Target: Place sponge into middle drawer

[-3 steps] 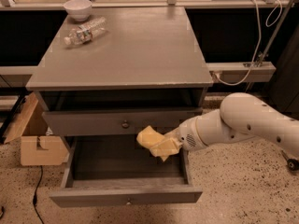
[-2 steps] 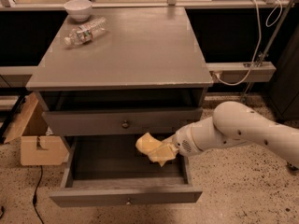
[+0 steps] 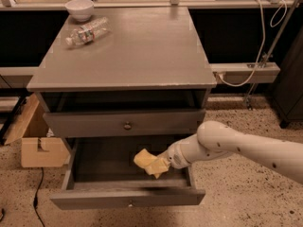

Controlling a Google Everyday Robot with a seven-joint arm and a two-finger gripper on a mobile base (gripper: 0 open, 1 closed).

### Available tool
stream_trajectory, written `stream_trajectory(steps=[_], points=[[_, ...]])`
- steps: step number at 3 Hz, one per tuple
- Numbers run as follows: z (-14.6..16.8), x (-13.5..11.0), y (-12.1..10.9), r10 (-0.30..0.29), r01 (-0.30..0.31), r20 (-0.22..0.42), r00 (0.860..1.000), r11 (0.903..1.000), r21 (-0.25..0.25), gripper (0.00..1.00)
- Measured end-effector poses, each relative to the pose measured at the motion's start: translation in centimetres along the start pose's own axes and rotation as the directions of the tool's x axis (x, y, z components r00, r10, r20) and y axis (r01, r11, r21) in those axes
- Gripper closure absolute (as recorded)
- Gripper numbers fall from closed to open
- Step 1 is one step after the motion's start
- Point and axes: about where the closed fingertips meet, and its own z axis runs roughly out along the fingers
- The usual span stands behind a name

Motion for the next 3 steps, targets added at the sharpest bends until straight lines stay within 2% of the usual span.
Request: stream_trajectory(steps=[1, 2, 3], points=[[4.0, 1.4, -2.1, 0.033, -0.033, -0.010, 0.999, 0.9995, -0.005, 1.00], [6.6, 1.5, -3.6, 0.066, -0.066, 0.016, 0.998, 0.9978, -0.003, 0.82], [8.4, 1.2, -4.0, 0.080, -0.078, 0.045, 0.996, 0.9961, -0.042, 0.59]])
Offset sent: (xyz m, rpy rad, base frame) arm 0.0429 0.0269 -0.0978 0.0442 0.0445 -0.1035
